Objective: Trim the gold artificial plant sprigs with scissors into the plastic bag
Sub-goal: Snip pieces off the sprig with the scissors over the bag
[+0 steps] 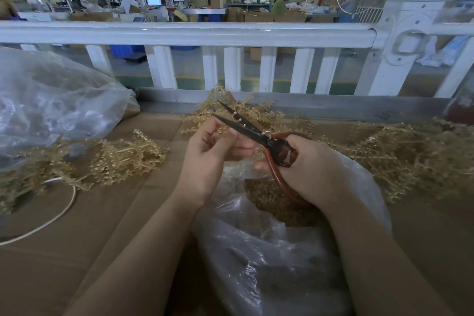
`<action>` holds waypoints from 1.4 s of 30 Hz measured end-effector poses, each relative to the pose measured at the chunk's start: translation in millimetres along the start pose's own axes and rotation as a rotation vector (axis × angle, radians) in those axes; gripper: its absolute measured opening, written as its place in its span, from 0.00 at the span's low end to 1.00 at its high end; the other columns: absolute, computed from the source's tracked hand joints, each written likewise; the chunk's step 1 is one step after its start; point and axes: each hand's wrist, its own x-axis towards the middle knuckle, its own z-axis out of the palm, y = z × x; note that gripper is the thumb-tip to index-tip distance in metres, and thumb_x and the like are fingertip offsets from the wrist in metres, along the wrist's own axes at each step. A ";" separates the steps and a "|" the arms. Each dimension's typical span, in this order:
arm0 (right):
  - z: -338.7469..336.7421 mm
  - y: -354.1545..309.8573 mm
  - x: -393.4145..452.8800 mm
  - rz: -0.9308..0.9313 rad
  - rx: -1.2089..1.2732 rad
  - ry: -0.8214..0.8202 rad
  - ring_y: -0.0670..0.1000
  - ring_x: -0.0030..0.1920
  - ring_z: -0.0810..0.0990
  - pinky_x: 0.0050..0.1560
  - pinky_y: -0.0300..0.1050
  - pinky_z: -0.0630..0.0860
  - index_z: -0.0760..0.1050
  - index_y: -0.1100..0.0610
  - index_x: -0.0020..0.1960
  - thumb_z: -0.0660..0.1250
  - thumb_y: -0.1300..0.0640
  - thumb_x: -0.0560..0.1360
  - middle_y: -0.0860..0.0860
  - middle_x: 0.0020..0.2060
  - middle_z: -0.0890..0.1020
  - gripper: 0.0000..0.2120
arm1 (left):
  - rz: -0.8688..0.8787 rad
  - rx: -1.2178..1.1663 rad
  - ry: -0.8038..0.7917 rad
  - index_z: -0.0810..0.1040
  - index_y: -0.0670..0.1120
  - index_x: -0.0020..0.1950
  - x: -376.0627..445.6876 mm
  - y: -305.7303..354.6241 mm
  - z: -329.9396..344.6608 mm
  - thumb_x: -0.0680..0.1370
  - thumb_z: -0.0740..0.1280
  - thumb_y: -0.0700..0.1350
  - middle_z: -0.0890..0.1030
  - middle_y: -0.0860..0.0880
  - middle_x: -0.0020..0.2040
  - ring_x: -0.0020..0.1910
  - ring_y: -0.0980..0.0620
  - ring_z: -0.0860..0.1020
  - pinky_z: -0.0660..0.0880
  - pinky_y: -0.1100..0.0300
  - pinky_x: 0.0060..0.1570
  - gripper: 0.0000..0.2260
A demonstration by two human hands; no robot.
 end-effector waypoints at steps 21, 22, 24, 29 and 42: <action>-4.3 -5.2 2.1 0.054 0.017 -0.117 0.39 0.39 0.78 0.38 0.34 0.72 0.77 0.41 0.51 0.56 0.16 0.58 0.40 0.38 0.82 0.36 | 0.064 0.094 0.014 0.75 0.41 0.44 1.6 -2.9 1.0 0.81 0.64 0.34 0.78 0.47 0.37 0.38 0.56 0.77 0.76 0.64 0.45 0.06; -4.8 -5.4 2.0 0.060 0.016 -0.121 0.39 0.39 0.78 0.39 0.34 0.73 0.77 0.42 0.51 0.56 0.16 0.58 0.40 0.38 0.82 0.37 | 0.063 0.091 0.013 0.75 0.41 0.44 1.7 -2.6 1.4 0.81 0.63 0.34 0.78 0.46 0.37 0.38 0.56 0.77 0.76 0.64 0.45 0.06; -5.2 -5.4 2.0 0.062 0.011 -0.119 0.39 0.38 0.78 0.39 0.35 0.74 0.78 0.43 0.51 0.57 0.16 0.58 0.41 0.38 0.82 0.37 | 0.060 0.084 0.013 0.74 0.41 0.44 1.9 -1.9 1.5 0.80 0.63 0.34 0.78 0.46 0.38 0.38 0.55 0.77 0.76 0.63 0.45 0.06; -2.1 -1.5 2.5 0.068 0.028 -0.078 0.41 0.37 0.79 0.42 0.45 0.81 0.80 0.45 0.48 0.61 0.19 0.62 0.41 0.35 0.82 0.33 | 0.068 0.027 0.024 0.75 0.36 0.51 0.7 -0.1 -0.7 0.81 0.63 0.36 0.80 0.42 0.41 0.41 0.49 0.79 0.77 0.58 0.47 0.04; -0.3 -2.6 2.8 0.046 0.037 -0.093 0.42 0.33 0.79 0.36 0.38 0.77 0.78 0.46 0.41 0.54 0.13 0.56 0.43 0.31 0.81 0.39 | 0.125 0.131 0.055 0.75 0.35 0.54 -0.1 -1.7 1.2 0.83 0.61 0.38 0.80 0.42 0.39 0.39 0.48 0.79 0.77 0.57 0.45 0.07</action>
